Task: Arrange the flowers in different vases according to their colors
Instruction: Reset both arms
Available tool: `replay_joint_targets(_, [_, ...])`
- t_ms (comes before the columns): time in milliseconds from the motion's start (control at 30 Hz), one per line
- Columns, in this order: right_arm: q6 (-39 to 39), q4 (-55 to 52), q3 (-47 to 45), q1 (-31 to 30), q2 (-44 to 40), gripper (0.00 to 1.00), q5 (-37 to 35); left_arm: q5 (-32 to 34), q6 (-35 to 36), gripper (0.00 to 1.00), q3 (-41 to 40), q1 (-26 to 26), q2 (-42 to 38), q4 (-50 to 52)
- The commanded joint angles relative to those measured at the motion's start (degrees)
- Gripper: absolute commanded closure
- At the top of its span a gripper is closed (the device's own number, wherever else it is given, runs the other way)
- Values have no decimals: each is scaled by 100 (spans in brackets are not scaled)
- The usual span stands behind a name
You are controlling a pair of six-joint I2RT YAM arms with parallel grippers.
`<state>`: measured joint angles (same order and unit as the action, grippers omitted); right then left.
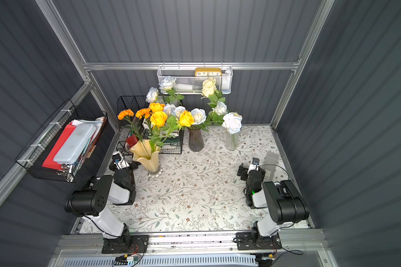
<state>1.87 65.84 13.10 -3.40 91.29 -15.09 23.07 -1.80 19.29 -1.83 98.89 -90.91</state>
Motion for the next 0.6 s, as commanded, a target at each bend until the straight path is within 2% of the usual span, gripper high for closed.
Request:
replay_joint_targets(0, [80, -545, 432, 27, -290, 1, -327, -175, -114, 1, 267, 59, -81, 259])
replay_joint_targets(100, [186, -1415, 785, 58, -409, 1, -338, -184, -133, 1, 275, 77, -92, 312])
replay_joint_targets(333, [20, -682, 520, 59, -284, 1, -62, -67, -188, 1, 234, 79, -111, 260])
replay_joint_targets(567, [41, -830, 665, 59, -206, 1, -138, 36, -245, 1, 269, 86, -104, 329])
